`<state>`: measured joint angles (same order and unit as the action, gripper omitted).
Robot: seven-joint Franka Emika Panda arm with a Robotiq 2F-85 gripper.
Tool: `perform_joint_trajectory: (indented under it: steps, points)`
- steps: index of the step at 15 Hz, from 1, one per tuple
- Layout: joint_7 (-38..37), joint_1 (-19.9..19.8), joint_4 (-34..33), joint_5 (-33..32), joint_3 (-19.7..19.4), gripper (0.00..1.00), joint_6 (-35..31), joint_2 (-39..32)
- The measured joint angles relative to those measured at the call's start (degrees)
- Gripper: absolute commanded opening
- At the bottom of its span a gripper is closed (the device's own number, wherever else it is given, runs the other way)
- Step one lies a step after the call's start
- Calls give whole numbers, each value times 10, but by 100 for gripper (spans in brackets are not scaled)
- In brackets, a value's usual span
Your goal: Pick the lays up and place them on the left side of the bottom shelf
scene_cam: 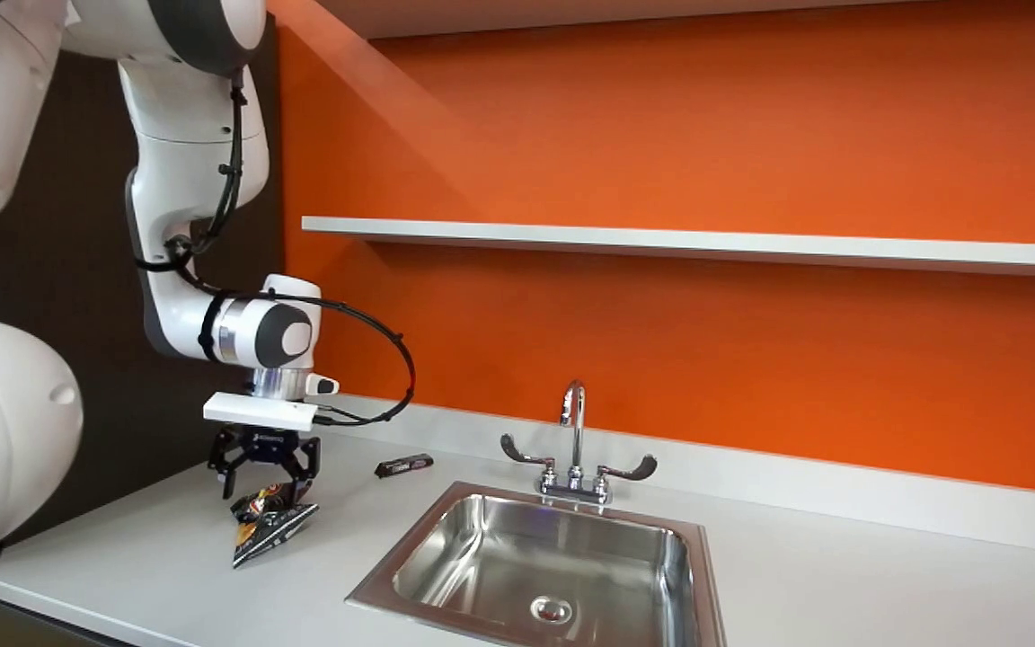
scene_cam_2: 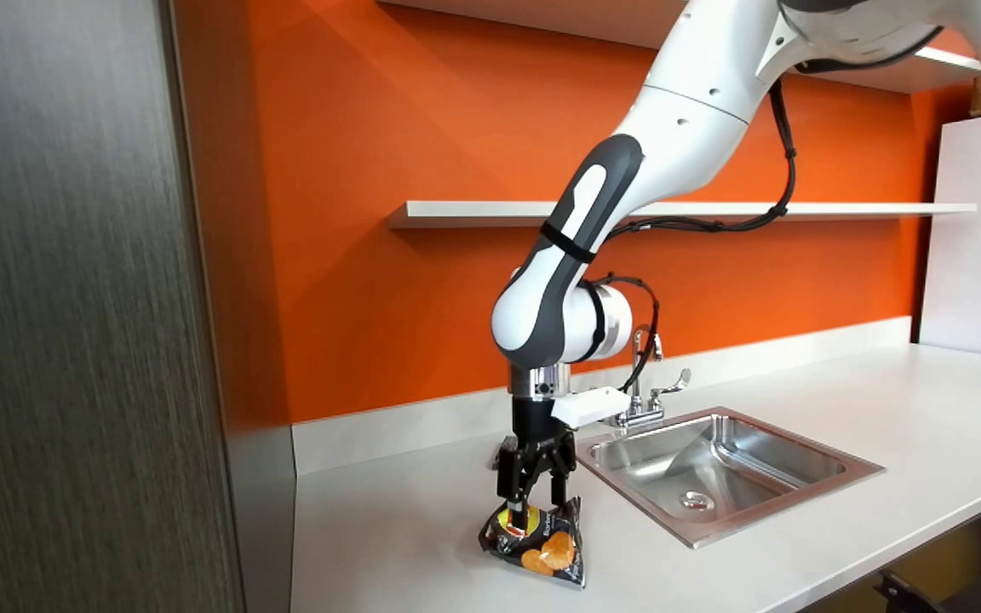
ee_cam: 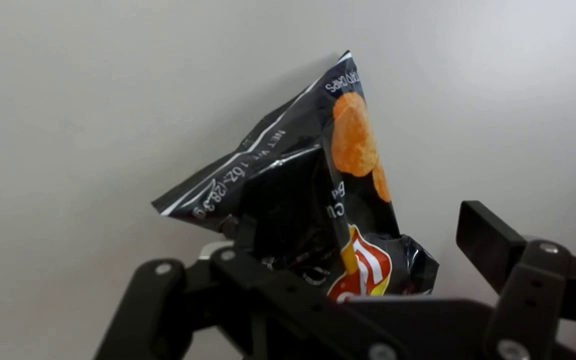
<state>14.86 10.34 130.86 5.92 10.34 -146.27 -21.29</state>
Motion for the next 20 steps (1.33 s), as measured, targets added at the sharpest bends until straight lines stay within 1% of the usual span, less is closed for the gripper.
perform_joint_trajectory:
  steps: [11, 12, 13, 14, 15, 17, 19, 20]
  points:
    - [0, 0, 0, -20, 0, 100, -5, -15]
    - [0, -1, 0, -20, 0, 75, -5, -16]
    - [0, -1, 0, -21, 0, 72, -5, -17]
    - [0, -1, 0, -21, 0, 65, -6, -17]
    - [0, -2, 0, -22, 0, 56, -6, -17]
    - [0, -3, 0, -22, 0, 40, -6, -17]
    - [0, -4, 0, -25, 0, 27, -6, -17]
    - [0, -5, 0, -27, 0, 18, -6, -17]
